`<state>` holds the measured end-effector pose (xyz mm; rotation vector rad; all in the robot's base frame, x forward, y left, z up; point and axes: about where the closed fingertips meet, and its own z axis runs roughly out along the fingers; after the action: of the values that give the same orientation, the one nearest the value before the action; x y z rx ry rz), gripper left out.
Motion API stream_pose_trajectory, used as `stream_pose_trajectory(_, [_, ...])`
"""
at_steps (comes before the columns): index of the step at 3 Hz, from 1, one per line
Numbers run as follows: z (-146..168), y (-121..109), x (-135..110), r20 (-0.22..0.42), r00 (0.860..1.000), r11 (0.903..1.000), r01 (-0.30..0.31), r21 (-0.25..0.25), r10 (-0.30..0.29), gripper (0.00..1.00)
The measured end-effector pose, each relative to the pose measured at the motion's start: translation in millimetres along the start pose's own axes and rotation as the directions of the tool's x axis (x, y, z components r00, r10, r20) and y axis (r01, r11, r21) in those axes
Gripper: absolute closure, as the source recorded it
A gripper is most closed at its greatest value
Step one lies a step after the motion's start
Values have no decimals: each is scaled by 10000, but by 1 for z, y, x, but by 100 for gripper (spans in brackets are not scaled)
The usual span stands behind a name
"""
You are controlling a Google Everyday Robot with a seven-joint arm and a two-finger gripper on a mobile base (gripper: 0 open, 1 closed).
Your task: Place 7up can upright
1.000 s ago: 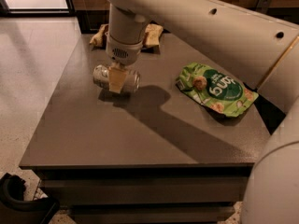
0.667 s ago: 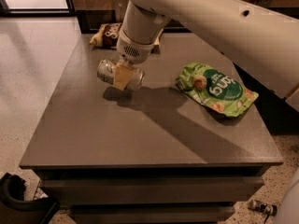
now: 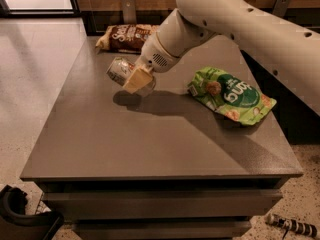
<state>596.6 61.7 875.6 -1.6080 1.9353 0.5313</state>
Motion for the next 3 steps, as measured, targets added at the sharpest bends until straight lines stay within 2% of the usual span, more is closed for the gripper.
stream_pose_trajectory(1, [-5,3,-10,875,9958,9994,251,243,-272,100])
stream_pose_trajectory(2, [-7,22,-19,1887,9820,9977,-60,673,-68,100])
stream_pose_trajectory(3, [0,32,-21,2434,9696,9972,-429,610,268,100])
